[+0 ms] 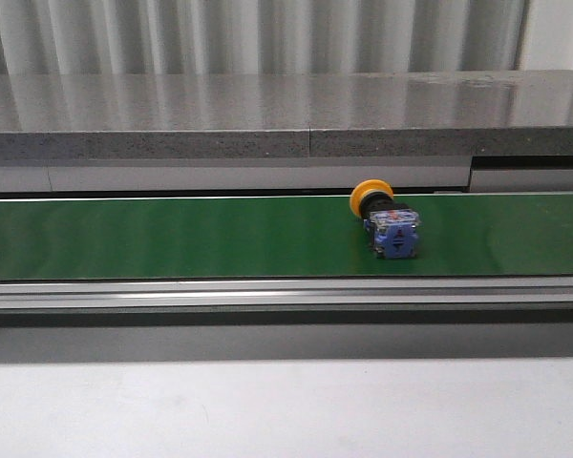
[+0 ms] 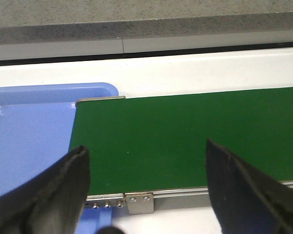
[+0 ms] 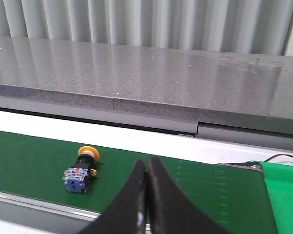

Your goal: Move button from right to left

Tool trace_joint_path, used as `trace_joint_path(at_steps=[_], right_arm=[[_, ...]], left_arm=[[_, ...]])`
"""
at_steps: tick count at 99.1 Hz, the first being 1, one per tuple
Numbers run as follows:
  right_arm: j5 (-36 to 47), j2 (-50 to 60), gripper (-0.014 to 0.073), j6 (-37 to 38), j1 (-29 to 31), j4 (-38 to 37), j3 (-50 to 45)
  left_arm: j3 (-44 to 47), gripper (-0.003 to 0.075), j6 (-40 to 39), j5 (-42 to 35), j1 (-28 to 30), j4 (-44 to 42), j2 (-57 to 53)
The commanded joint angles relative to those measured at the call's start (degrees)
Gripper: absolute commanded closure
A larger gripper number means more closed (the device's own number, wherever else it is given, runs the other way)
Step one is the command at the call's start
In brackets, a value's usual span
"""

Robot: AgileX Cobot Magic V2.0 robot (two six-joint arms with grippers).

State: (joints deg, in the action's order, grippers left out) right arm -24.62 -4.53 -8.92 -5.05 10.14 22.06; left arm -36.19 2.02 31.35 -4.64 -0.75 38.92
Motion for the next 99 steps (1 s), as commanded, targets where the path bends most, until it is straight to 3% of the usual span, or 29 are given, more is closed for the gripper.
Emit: trace_joint_path(at_steps=[1, 18, 34, 70, 99], right_arm=[[4.7, -0.4, 0.0659, -0.2, -0.2, 0.6, 1.2], [4.7, -0.4, 0.0659, -0.2, -0.2, 0.6, 1.2], [4.7, -0.4, 0.0659, -0.2, -0.2, 0.6, 1.2], [4.7, -0.4, 0.0659, -0.2, -0.2, 0.6, 1.2], [4.7, -0.4, 0.0659, -0.2, -0.2, 0.6, 1.2]], left_arm=[[-5.8, 0.0227, 0.3, -0.1, -2.2, 1.9, 3.6], [-14.0, 0.0227, -0.6, 7.1, -6.9, 6.3, 12.6], [-19.9, 0.0227, -5.2, 8.6, -10.7, 6.4, 20.5], [-32.6, 0.0227, -20.2, 13.2, -24.0, -6.3, 37.6], [-45.4, 0.0227, -28.0, 16.5, -31.9, -6.0, 49.1]])
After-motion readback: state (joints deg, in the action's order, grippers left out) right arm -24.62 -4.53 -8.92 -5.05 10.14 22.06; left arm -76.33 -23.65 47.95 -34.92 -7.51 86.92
